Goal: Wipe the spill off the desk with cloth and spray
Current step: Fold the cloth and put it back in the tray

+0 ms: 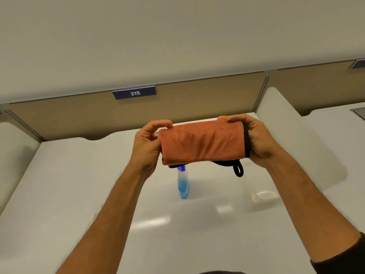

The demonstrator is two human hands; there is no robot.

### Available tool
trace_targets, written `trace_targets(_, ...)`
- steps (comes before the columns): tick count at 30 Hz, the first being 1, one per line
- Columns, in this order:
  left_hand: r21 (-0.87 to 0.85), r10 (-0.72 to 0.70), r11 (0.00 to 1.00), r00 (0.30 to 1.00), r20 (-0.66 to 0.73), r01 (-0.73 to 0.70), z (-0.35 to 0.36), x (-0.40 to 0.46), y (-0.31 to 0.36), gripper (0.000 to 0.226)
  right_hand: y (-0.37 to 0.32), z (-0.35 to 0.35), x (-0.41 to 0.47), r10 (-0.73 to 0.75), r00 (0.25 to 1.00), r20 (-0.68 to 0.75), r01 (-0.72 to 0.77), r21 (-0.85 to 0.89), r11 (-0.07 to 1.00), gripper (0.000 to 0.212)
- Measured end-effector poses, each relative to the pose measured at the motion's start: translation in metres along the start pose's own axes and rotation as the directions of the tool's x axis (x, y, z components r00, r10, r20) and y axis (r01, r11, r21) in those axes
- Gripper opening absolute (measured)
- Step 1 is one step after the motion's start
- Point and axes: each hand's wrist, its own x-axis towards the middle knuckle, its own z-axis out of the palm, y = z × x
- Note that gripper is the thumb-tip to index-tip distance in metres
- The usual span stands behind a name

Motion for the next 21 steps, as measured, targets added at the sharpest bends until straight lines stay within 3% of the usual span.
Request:
trace_targets(7,0.199,-0.332,0.927,0.942,0.037,0.319,0.11,0.014,-0.067,0.025,0.035,-0.116,-0.019,0.293,0.916,-0.273,-0.359,-0.238,0.902,0.024)
trace_targets(10,0.244,-0.425,0.88,0.905,0.019,0.408,0.152,0.026,-0.101,0.021,0.047,-0.155,-0.014,0.371,0.847,-0.38,-0.449,-0.142,0.882,0.022)
trace_targets(13,0.228,-0.533,0.826,0.846,0.017,0.516,0.185,0.043,-0.132,0.035,0.058,-0.185,-0.005,0.478,0.756,-0.448,-0.499,0.079,0.863,0.034)
trace_targets(15,0.178,-0.611,0.782,0.791,0.027,0.598,0.203,0.052,-0.152,0.046,0.071,-0.201,0.001,0.476,0.744,-0.469,-0.51,0.06,0.858,0.035)
trace_targets(17,0.151,-0.661,0.745,0.749,0.04,0.649,0.215,0.06,-0.175,0.042,0.088,-0.214,0.008,0.427,0.757,-0.494,-0.504,-0.027,0.863,0.032)
trace_targets(21,0.286,-0.613,0.761,0.79,0.024,0.582,0.23,0.073,-0.225,0.027,0.121,-0.234,0.023,0.362,0.764,-0.534,-0.495,-0.125,0.86,0.043)
